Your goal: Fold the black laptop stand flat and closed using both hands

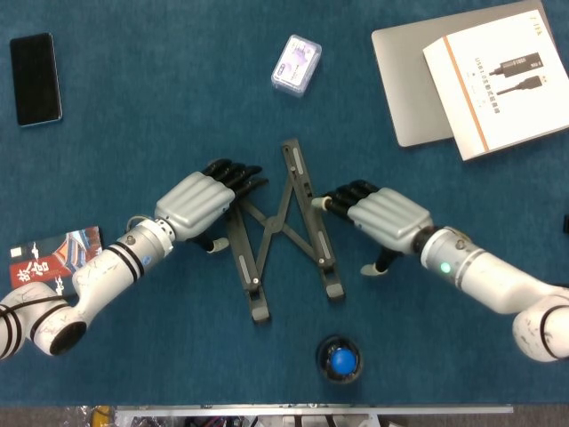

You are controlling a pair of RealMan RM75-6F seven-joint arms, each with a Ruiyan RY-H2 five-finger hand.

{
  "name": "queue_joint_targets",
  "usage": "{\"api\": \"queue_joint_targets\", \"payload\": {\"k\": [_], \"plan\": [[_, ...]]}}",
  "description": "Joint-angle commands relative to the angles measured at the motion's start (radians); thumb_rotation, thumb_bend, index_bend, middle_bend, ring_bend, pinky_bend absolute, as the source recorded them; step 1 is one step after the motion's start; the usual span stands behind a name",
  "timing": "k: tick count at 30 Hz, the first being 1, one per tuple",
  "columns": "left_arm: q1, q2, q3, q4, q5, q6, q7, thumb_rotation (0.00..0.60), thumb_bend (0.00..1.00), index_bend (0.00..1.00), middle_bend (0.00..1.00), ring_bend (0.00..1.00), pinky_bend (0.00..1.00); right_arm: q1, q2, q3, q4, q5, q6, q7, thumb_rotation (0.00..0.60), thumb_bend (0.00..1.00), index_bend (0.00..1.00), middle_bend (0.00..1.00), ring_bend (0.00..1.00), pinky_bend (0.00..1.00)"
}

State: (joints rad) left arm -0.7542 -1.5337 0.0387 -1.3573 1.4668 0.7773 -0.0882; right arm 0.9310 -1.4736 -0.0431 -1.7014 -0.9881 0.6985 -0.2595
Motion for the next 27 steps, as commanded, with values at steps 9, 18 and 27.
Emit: {"api": "queue_joint_targets", "payload": {"k": [9,18,27], "plan": [[-0.003,0.007,-0.004,-0.009,-0.004,-0.003,0.005,0.6,0.25,0.0,0.0,0.0,0.0,-0.015,0.003,0.006,-0.006,0.021,0.007,0.001,0.6,0.12,0.0,0.06,0.0,0.03],[-0.003,0.013,-0.005,-0.013,-0.009,-0.005,0.009,0.6,0.25,0.0,0.0,0.0,0.0,-0.02,0.029,0.005,-0.028,0.066,0.001,0.002,0.6,0.12,0.0,0.06,0.0,0.03],[-0.001,0.013,-0.004,-0.013,-0.016,-0.009,0.015,0.6,0.25,0.0,0.0,0.0,0.0,-0.006,-0.009,0.015,0.006,0.1,-0.037,0.019,0.6,0.12,0.0,0.07,0.0,0.03]]}}
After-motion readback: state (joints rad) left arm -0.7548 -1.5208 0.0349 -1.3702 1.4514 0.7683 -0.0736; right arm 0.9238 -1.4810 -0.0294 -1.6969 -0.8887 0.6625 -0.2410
